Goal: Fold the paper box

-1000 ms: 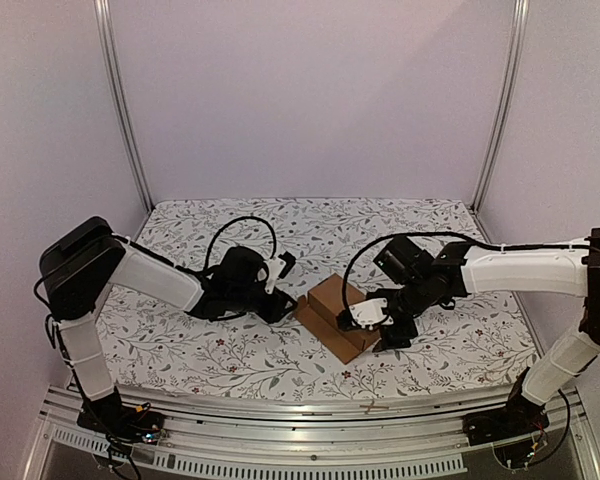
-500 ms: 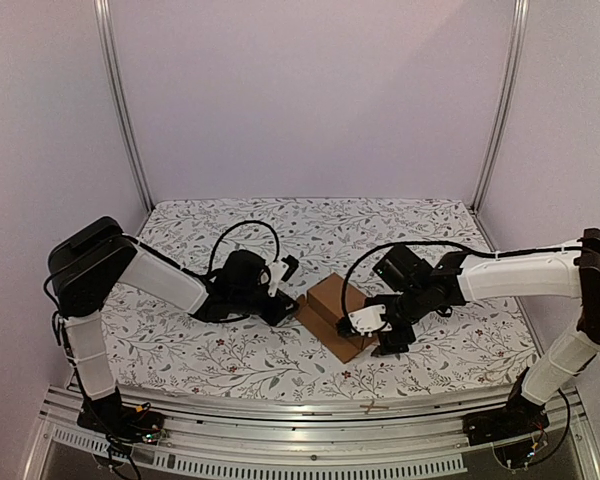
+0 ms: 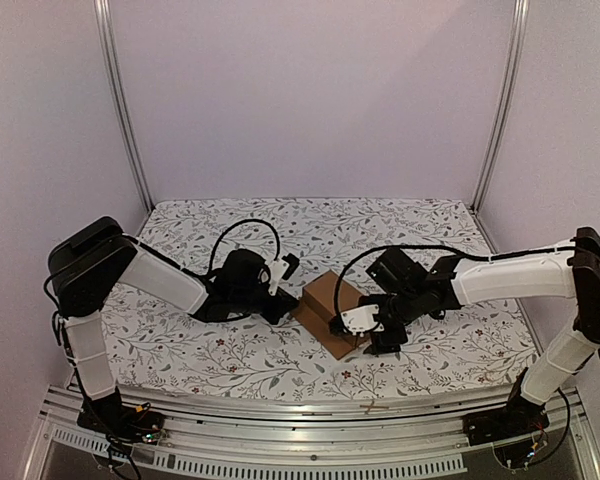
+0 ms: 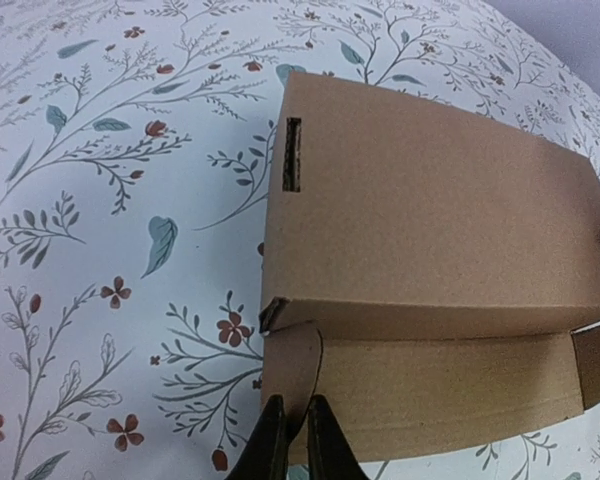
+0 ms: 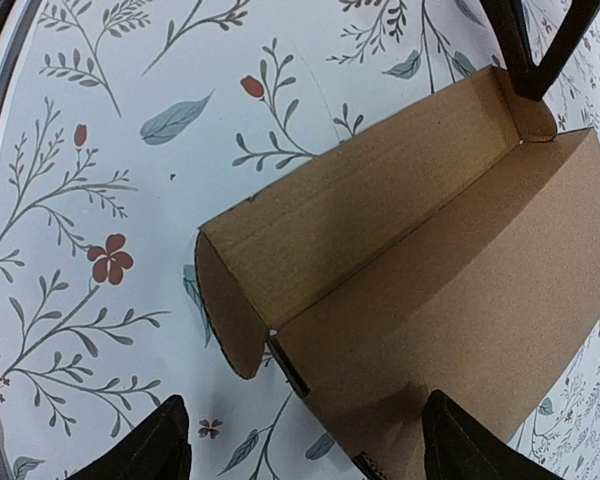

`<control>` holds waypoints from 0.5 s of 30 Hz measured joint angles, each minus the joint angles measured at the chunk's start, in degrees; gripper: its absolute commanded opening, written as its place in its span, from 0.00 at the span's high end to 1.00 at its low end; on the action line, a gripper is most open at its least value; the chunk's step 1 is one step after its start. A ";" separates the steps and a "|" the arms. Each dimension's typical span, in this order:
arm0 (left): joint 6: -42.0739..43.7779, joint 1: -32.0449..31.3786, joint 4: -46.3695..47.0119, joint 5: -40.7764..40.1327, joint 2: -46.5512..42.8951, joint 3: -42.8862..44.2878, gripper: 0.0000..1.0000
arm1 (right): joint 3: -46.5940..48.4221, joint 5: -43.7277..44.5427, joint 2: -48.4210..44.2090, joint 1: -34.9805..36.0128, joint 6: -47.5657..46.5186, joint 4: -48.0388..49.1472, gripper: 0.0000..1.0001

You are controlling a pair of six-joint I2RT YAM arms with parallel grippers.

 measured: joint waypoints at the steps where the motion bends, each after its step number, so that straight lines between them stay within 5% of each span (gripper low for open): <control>1: 0.00 0.00 0.04 -0.02 0.00 -0.02 0.91 | -0.02 0.59 0.04 0.37 0.09 0.22 0.22; 15: -0.02 -0.02 0.61 -1.53 -0.02 -0.37 0.94 | -0.52 7.06 0.72 2.12 1.44 4.07 0.29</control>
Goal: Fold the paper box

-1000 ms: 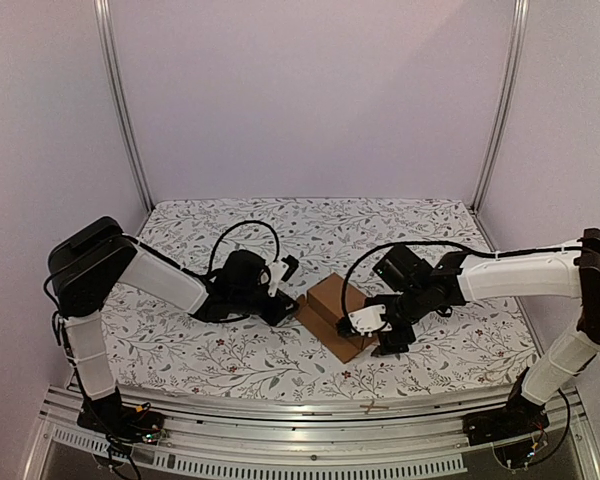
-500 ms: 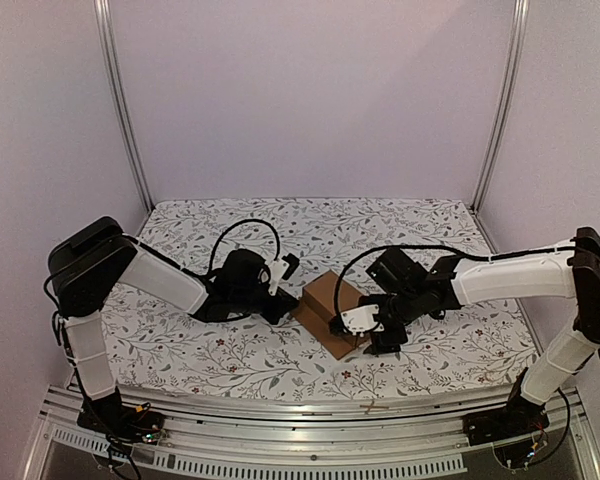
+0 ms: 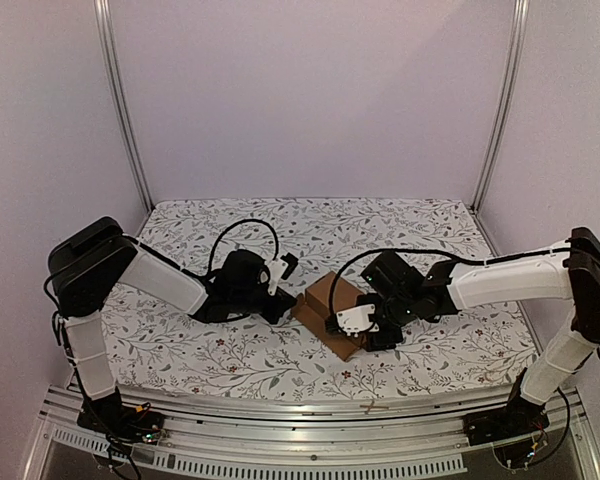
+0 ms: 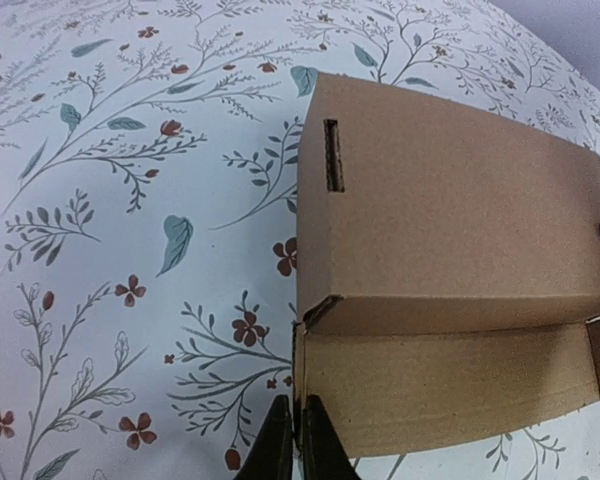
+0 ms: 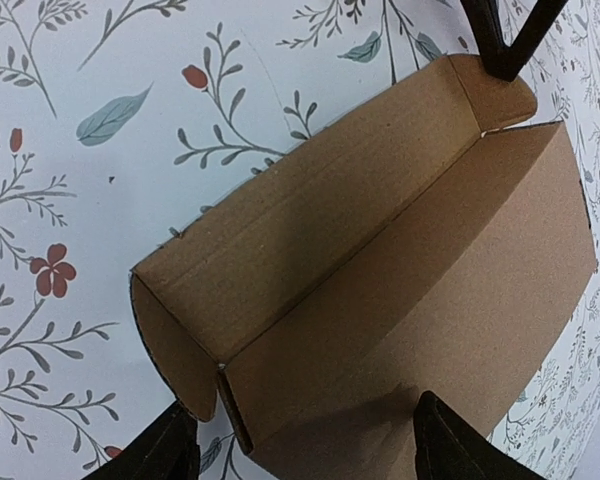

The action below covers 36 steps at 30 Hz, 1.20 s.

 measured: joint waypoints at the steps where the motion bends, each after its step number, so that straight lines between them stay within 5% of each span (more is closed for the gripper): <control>1: 0.00 0.00 0.00 -0.15 0.00 0.00 0.94 | -0.02 0.26 0.22 0.00 0.07 0.13 0.30; 36: 0.42 -2.03 0.94 -5.25 -0.04 0.00 0.98 | 0.61 -0.24 1.44 0.00 0.02 1.11 0.36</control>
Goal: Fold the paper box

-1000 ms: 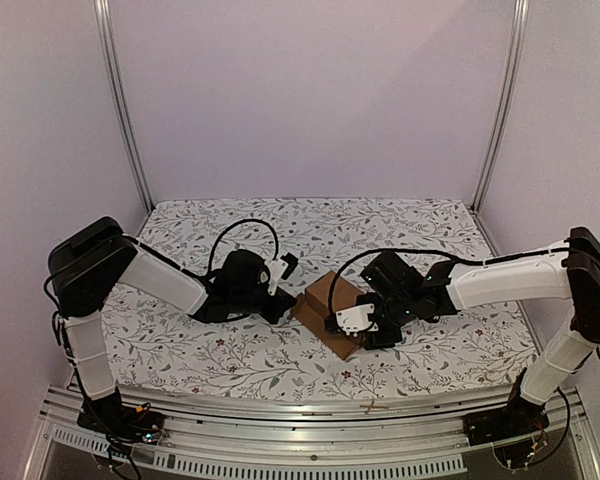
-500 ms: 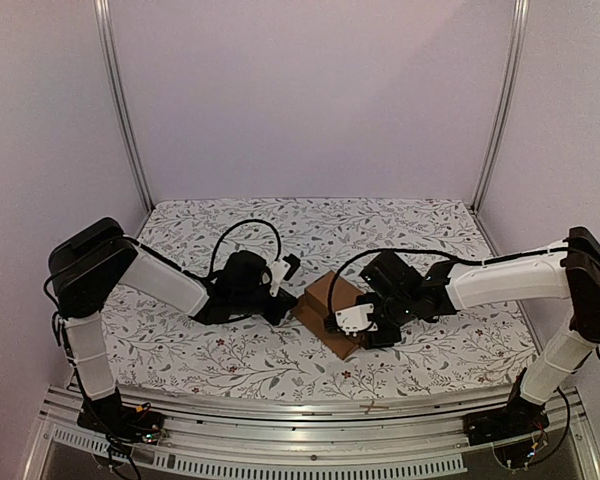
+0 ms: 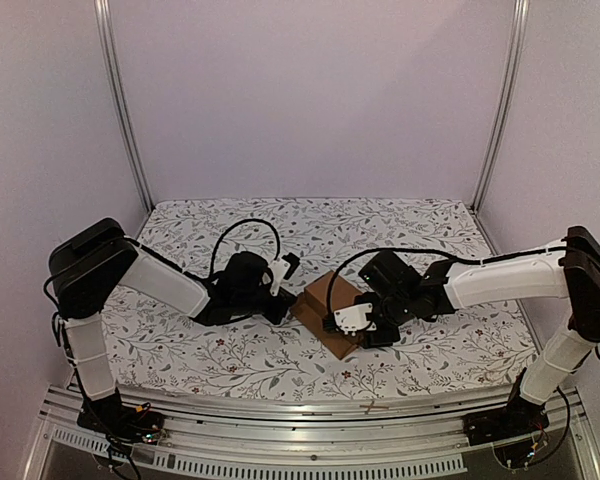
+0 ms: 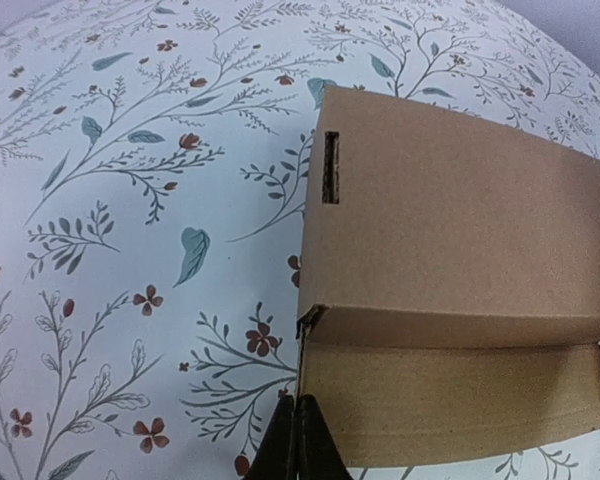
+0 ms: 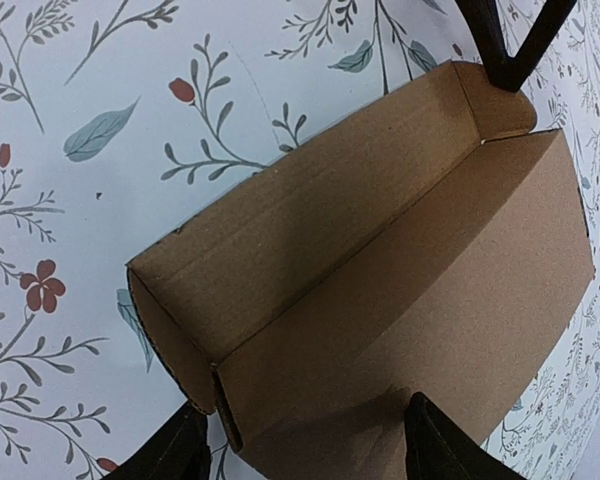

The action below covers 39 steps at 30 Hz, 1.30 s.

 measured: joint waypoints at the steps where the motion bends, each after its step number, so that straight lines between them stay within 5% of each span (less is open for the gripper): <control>1: -0.22 0.00 -0.02 -0.28 0.00 0.00 0.98 | 0.09 0.00 0.13 0.00 0.00 -0.04 0.36; 39: -2.62 -0.39 -3.61 -1.66 0.00 3.28 0.98 | 2.62 -1.11 1.66 -0.04 0.50 -2.34 0.39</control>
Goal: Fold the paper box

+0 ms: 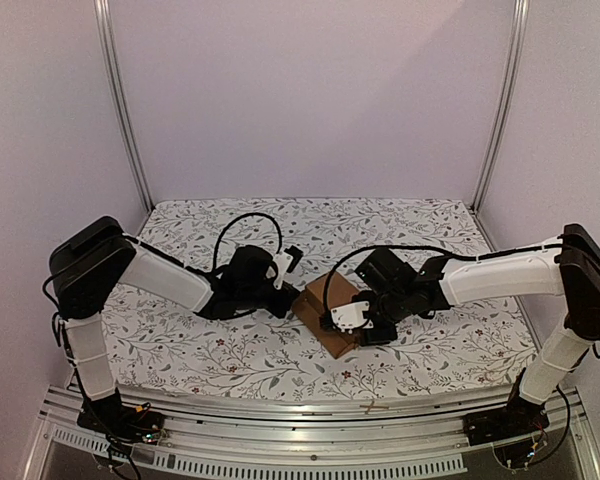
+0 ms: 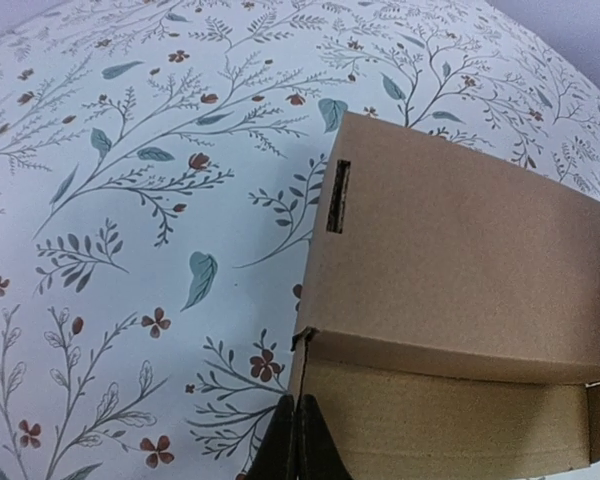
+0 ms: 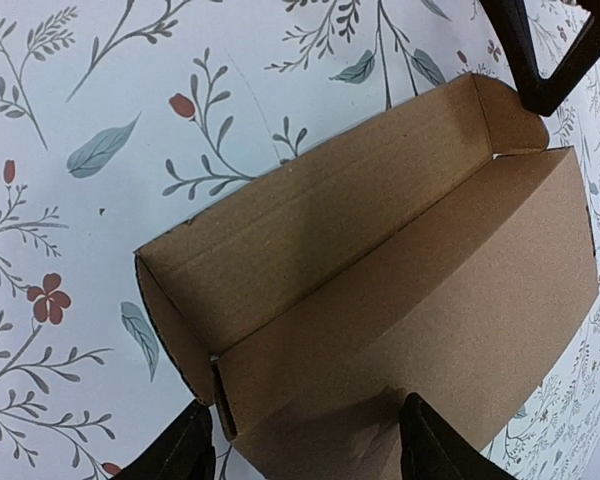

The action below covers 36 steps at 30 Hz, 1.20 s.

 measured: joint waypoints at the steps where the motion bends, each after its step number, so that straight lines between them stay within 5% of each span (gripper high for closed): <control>1: -0.02 -0.02 0.04 0.02 0.00 0.17 0.98 | 0.02 -0.09 0.00 0.00 0.07 -0.02 0.39; 10: -0.90 -0.74 0.52 1.51 0.00 1.46 0.95 | 1.62 -1.75 1.14 0.00 1.03 -0.66 0.38; 16: -1.14 -1.01 0.90 -0.83 -2.32 -1.22 0.62 | 1.75 -2.16 1.22 0.00 1.11 -0.76 0.33; 20: -2.29 -0.70 0.96 -3.91 -6.82 -5.01 0.54 | 1.77 -2.49 0.81 0.02 1.33 -1.51 0.27; 26: -1.36 0.81 1.38 -0.07 -3.63 -4.11 0.53 | 1.88 -2.75 -0.11 0.07 1.84 -4.59 0.17; 36: -0.94 4.33 1.49 7.65 1.68 -2.45 0.68 | 1.88 -2.97 -0.59 0.07 1.79 -6.62 0.14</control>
